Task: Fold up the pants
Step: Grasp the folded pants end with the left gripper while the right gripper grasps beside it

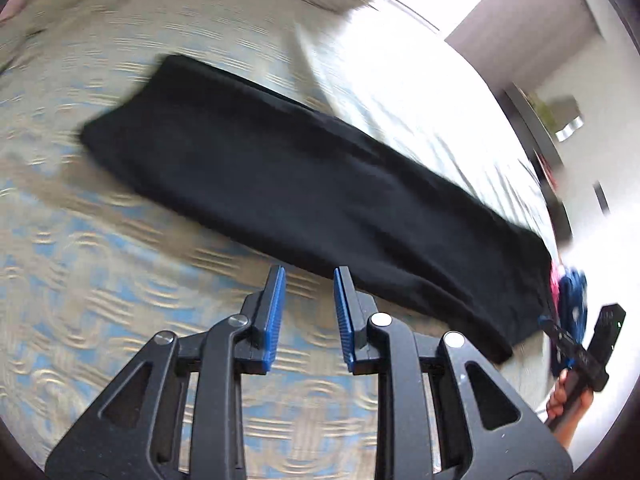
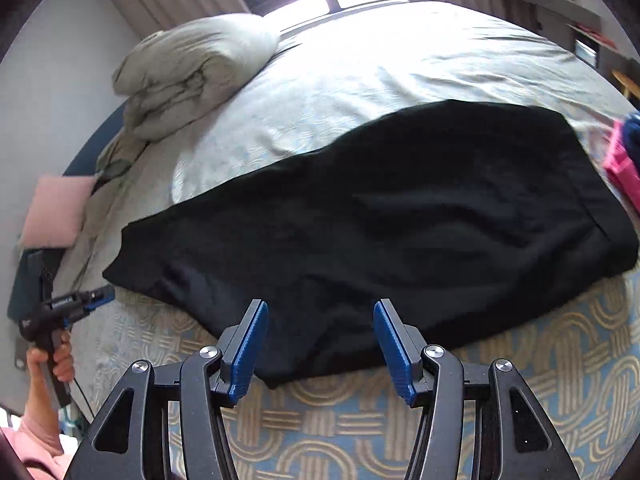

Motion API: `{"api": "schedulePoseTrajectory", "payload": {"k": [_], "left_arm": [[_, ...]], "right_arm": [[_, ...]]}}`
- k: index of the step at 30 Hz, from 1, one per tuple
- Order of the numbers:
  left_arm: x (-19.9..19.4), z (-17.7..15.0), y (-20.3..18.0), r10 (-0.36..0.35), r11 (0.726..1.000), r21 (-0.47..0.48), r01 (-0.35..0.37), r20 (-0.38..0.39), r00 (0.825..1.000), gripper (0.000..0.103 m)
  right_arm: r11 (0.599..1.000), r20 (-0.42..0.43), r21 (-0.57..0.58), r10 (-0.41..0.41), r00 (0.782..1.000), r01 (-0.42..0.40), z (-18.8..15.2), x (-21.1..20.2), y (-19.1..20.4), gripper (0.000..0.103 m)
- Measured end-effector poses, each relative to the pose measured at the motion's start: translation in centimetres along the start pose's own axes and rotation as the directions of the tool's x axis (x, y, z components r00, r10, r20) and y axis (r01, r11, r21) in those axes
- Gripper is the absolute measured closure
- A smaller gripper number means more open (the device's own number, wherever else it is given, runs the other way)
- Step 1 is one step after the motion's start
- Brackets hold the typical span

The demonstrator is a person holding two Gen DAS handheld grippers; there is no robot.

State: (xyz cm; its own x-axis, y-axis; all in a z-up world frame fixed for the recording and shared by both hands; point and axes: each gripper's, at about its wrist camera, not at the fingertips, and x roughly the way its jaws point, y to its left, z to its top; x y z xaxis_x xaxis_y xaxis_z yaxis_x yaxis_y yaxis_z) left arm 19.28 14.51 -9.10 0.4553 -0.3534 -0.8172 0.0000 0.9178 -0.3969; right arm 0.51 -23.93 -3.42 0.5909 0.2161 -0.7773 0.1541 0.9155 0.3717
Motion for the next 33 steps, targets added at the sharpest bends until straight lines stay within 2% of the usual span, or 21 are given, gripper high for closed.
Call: {"api": "schedulePoseTrajectory", "payload": {"k": [4, 8, 11, 13, 15, 17, 20, 24, 25, 26, 29, 31, 33], "left_arm": [[-1.8, 0.5, 6.8, 0.049, 0.988, -0.149, -0.041, 0.054, 0.997, 0.075], [-1.1, 0.5, 10.2, 0.053, 0.976, -0.212, -0.042, 0.043, 0.998, 0.074], [-0.2, 1.4, 11.4, 0.046, 0.976, -0.214, -0.038, 0.033, 0.998, 0.073], [0.9, 2.8, 11.6, 0.045, 0.974, -0.223, -0.037, 0.031, 0.999, 0.072], [1.8, 3.6, 11.8, 0.043, 0.969, -0.245, -0.036, 0.027, 0.999, 0.071], [2.5, 4.8, 12.7, 0.040, 0.961, -0.275, -0.030, 0.031, 0.999, 0.071], [3.2, 6.1, 13.6, 0.036, 0.953, -0.303, -0.023, 0.039, 0.999, 0.071], [3.6, 7.2, 14.6, 0.010, 0.943, -0.331, 0.014, 0.069, 0.998, 0.071], [3.6, 7.4, 14.7, 0.000, 0.941, -0.337, 0.027, 0.080, 0.997, 0.075], [3.3, 7.6, 14.7, 0.001, 0.942, -0.333, 0.032, 0.098, 0.995, 0.098], [1.9, 7.6, 14.1, -0.017, 0.959, -0.276, 0.062, 0.164, 0.986, 0.098], [1.0, 7.3, 13.4, -0.004, 0.972, -0.230, 0.049, 0.194, 0.981, 0.098], [0.8, 6.9, 13.1, 0.016, 0.979, -0.200, 0.023, 0.192, 0.981, 0.097]], "right_arm": [[0.994, -0.041, -0.108, -0.004, 0.999, -0.001, 3.3, 4.4, 5.3, 0.047], [0.988, -0.099, -0.145, -0.077, 0.992, 0.063, 6.8, 10.2, 7.8, 0.047], [0.973, -0.157, -0.175, -0.176, 0.972, 0.149, 8.9, 14.9, 8.4, 0.048], [0.944, -0.125, -0.200, -0.289, 0.949, 0.261, 10.7, 17.4, 8.0, 0.049], [0.930, -0.073, -0.188, -0.333, 0.940, 0.315, 12.2, 18.4, 7.5, 0.049], [0.934, -0.084, -0.132, -0.345, 0.935, 0.333, 13.5, 18.6, 7.5, 0.048], [0.959, -0.057, -0.150, -0.250, 0.967, 0.239, 14.0, 17.4, 9.8, 0.048], [0.936, -0.055, -0.319, -0.175, 0.983, 0.149, 13.7, 17.3, 16.3, 0.047], [0.926, -0.063, -0.361, -0.142, 0.988, 0.110, 13.6, 17.5, 18.1, 0.047], [0.915, -0.076, -0.397, -0.110, 0.991, 0.071, 13.6, 17.8, 19.6, 0.047], [0.874, -0.116, -0.485, -0.032, 0.993, -0.029, 13.4, 19.2, 25.0, 0.047], [0.836, -0.138, -0.543, 0.006, 0.990, -0.081, 13.4, 20.5, 28.9, 0.047], [0.776, -0.165, -0.616, 0.040, 0.985, -0.135, 13.0, 22.0, 32.9, 0.047]]}}
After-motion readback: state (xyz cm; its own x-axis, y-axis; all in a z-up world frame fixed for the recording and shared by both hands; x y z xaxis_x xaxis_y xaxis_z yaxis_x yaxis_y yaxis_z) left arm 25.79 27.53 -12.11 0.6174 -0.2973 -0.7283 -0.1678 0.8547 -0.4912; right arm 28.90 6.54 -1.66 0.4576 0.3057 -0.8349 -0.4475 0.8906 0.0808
